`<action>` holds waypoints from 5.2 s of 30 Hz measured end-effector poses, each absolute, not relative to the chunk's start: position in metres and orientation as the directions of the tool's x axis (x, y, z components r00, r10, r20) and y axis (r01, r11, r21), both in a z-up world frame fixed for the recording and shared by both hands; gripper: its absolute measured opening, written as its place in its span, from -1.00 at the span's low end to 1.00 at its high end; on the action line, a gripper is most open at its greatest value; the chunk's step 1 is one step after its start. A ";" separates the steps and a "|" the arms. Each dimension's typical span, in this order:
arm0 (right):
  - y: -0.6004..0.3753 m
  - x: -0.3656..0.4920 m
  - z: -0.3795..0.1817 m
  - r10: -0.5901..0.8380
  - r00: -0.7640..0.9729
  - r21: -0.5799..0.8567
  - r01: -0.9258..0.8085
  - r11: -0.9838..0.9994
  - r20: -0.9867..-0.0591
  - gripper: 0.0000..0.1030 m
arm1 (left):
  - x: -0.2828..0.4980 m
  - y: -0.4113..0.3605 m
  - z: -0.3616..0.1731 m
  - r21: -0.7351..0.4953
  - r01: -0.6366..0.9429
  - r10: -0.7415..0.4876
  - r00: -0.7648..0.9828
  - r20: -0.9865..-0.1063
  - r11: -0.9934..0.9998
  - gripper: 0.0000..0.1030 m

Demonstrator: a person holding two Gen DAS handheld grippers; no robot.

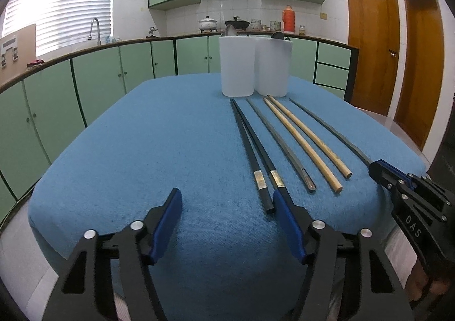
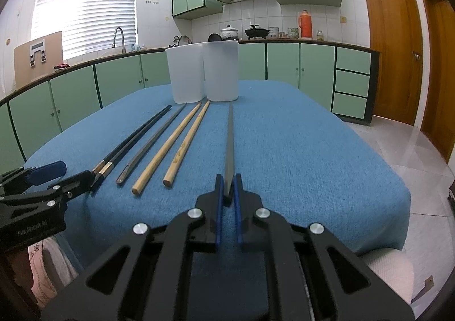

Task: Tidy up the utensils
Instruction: 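Close left gripper on black chopstick while right gripper holds metal rod, then carry chopstick and metal rod up over white holder with both grippers, then lower chopstick and rod into holder cups and open both grippers, then withdraw both open tools from holder back toward remaining sticks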

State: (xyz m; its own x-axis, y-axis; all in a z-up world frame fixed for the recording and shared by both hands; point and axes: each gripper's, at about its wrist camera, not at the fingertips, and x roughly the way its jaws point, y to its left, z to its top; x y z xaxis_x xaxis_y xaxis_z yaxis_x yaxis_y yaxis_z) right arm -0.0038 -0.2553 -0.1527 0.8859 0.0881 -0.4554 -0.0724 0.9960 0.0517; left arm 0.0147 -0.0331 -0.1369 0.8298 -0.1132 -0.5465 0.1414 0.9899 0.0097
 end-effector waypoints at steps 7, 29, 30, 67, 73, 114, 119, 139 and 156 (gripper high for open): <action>-0.255 -0.003 -0.153 0.089 0.888 0.055 -0.072 0.996 -0.451 -0.87 | 0.017 -0.037 -0.135 0.000 0.158 -0.132 0.827 -0.547 0.987 -0.25; -0.270 -0.002 -0.129 0.111 0.891 0.090 -0.079 0.993 -0.440 -0.89 | 0.018 -0.028 -0.106 -0.029 0.154 -0.147 0.851 -0.504 0.988 -0.88; -0.272 -0.002 -0.122 0.107 0.897 0.084 -0.079 0.993 -0.429 -0.89 | 0.018 -0.027 -0.101 -0.028 0.152 -0.146 0.857 -0.494 0.988 -0.88; -0.296 0.077 0.074 0.275 0.906 0.070 -0.268 0.961 -0.322 -0.90 | 0.084 0.001 0.070 -0.061 0.279 -0.284 0.917 -0.281 0.958 -0.88; -0.295 0.085 0.086 0.290 0.903 0.063 -0.285 0.956 -0.316 -0.90 | 0.091 0.003 0.079 -0.069 0.293 -0.301 0.916 -0.265 0.954 -0.88; -0.281 0.287 0.105 0.248 0.937 0.105 -0.228 0.968 -0.248 -0.90 | 0.286 -0.056 0.095 -0.060 0.254 -0.261 0.941 -0.217 0.965 -0.88; -0.282 0.292 0.085 0.254 0.928 0.143 -0.222 0.964 -0.273 -0.90 | 0.292 -0.054 0.079 -0.061 0.249 -0.256 0.933 -0.251 0.967 -0.88; -0.289 0.289 0.054 0.212 0.917 0.174 -0.161 0.972 -0.338 -0.82 | 0.292 -0.042 0.055 -0.074 0.211 -0.224 0.923 -0.312 0.975 -0.70; -0.296 0.208 0.058 0.167 0.954 0.131 -0.138 0.982 -0.250 0.59 | 0.227 -0.019 0.064 -0.075 0.164 -0.177 0.957 -0.232 0.984 0.66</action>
State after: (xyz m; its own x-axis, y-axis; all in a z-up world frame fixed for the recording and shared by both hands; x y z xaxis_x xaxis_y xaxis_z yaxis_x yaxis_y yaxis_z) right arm 0.2082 -0.2964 0.0575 0.9536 0.1675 -0.2502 -0.1381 0.9817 0.1309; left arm 0.2272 -0.0187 0.0644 0.9566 -0.1769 -0.2315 0.1637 0.9836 -0.0753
